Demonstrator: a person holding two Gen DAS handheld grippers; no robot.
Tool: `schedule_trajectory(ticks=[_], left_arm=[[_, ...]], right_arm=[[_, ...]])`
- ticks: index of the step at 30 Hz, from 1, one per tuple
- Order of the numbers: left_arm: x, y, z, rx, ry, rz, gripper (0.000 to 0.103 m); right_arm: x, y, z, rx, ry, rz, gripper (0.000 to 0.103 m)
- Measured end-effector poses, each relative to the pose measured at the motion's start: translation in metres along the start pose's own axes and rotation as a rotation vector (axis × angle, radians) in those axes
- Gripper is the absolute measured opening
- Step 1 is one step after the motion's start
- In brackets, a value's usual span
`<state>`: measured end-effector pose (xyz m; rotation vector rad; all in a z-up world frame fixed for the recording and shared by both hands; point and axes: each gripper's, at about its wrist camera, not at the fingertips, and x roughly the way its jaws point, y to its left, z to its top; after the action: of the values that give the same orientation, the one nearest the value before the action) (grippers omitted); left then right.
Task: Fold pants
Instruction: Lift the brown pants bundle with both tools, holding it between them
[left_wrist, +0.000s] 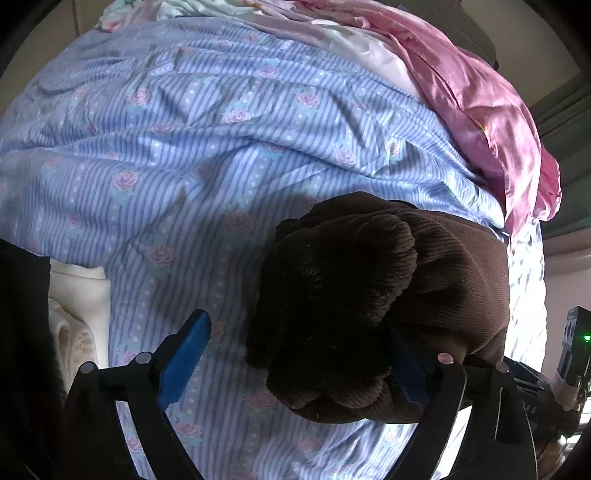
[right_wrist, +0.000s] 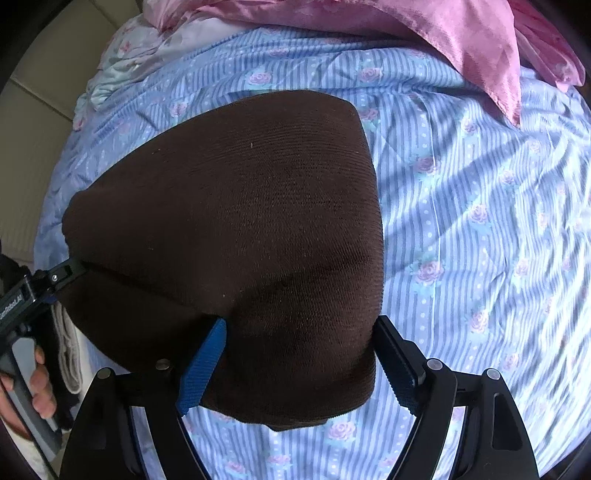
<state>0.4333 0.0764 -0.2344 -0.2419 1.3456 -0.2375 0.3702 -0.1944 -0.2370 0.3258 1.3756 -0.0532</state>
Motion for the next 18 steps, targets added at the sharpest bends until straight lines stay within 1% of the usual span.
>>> schedule_trajectory(ticks=[5,14,18], left_arm=[[0.003,0.004,0.000,-0.013,0.006,-0.012,0.099],[0.005,0.003,0.002,-0.009,0.009,-0.019,0.100],[0.007,0.003,0.002,-0.012,0.012,-0.022,0.102]], right_arm=[[0.006,0.001,0.004,0.010,0.004,0.004,0.083],[0.012,0.000,0.009,0.016,0.011,0.008,0.085],[0.015,0.000,0.012,0.017,0.016,0.009,0.086]])
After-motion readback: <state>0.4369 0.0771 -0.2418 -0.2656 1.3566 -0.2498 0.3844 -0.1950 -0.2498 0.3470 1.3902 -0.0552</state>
